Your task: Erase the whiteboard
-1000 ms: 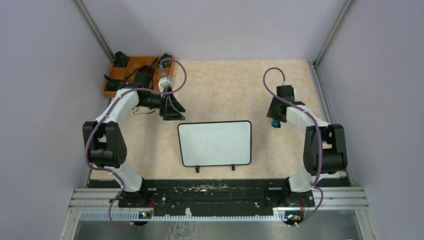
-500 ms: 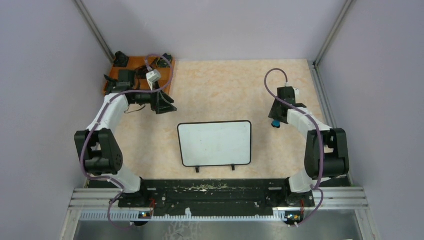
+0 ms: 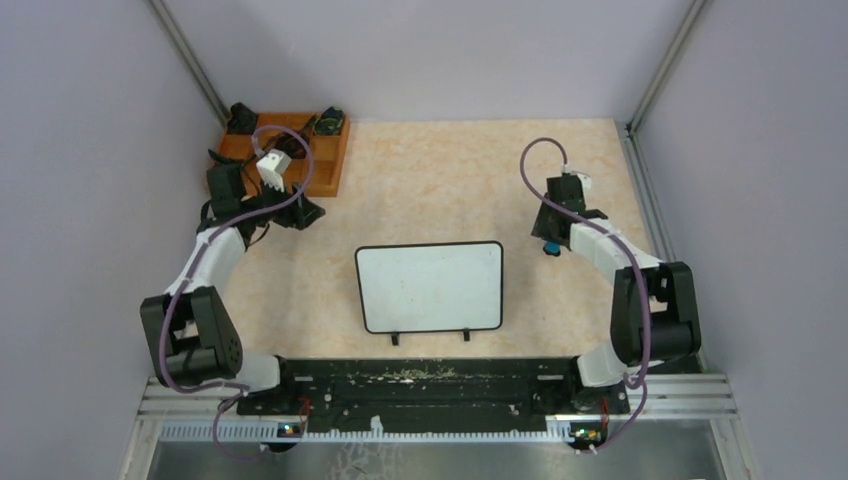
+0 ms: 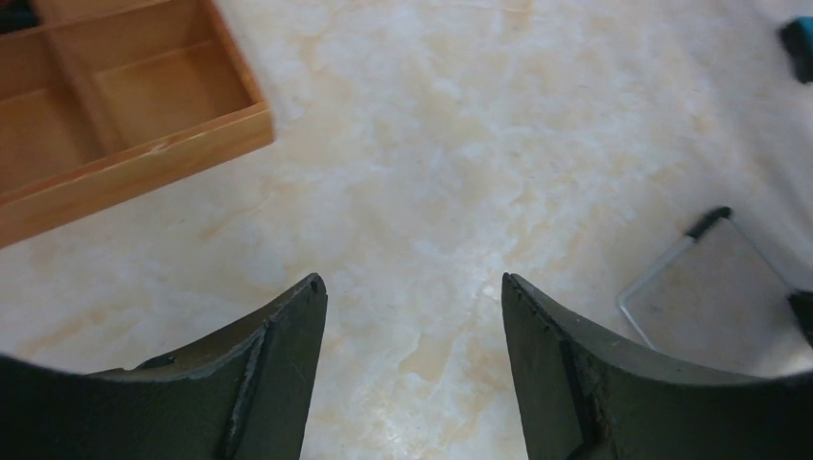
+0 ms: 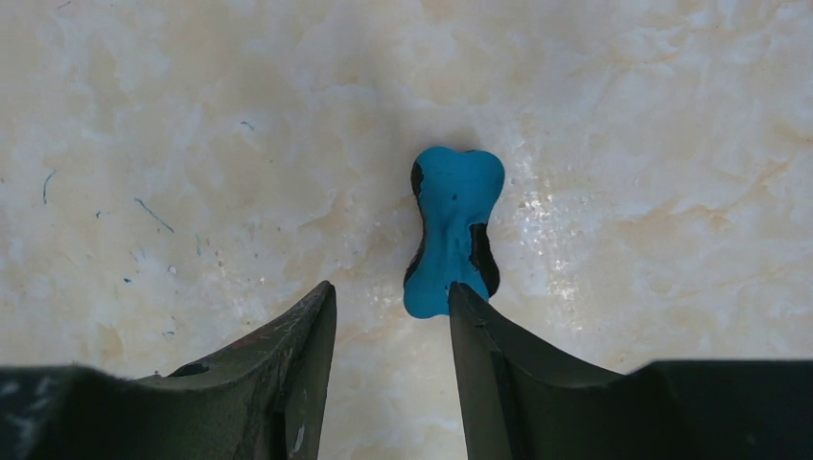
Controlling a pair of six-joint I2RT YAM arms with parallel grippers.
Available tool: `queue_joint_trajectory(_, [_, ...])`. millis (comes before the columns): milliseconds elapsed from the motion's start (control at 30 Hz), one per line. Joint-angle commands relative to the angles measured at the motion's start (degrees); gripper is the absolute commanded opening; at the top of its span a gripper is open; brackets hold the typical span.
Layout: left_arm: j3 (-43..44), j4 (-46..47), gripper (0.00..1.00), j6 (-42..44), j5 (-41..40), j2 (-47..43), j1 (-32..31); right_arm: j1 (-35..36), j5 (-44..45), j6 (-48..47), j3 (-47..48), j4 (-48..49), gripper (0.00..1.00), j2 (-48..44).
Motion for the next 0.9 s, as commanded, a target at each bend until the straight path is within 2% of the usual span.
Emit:
queue_joint_trajectory(0, [-5.75,13.68,0.73,-6.45,-20.73,-2.8,-2.72,3.78,4.2,-1.26,0.61,3.04,0.47,-1.41])
queue_joint_trajectory(233, [-15.49,24.27,0.75,-5.32,-38.0,-3.29,-8.36,5.75,0.67,-1.54,-6.07,12.29,0.47,-4.65])
queue_joint_trajectory(367, [-20.76,30.19,0.76,-6.47,-40.02,-4.26,-9.44,5.78,2.13,-1.29,-8.0,14.7,0.47,-8.38])
queue_joint_trajectory(567, [-27.21,38.69,0.77,-8.09,-43.36,-6.34,-10.58,5.72,2.87,-0.66,-7.6,14.46,0.46,-8.55])
queue_joint_trajectory(700, [-28.54,38.67,0.77,-7.51,-43.2,-7.12,-10.96,5.71,5.16,0.57,-7.95,14.49,0.42,-8.61])
queue_joint_trajectory(867, [-28.36,37.49,0.77,-7.62,-42.1,-7.02,-10.94,5.71,4.0,0.19,-7.89,14.71,0.41,-8.31])
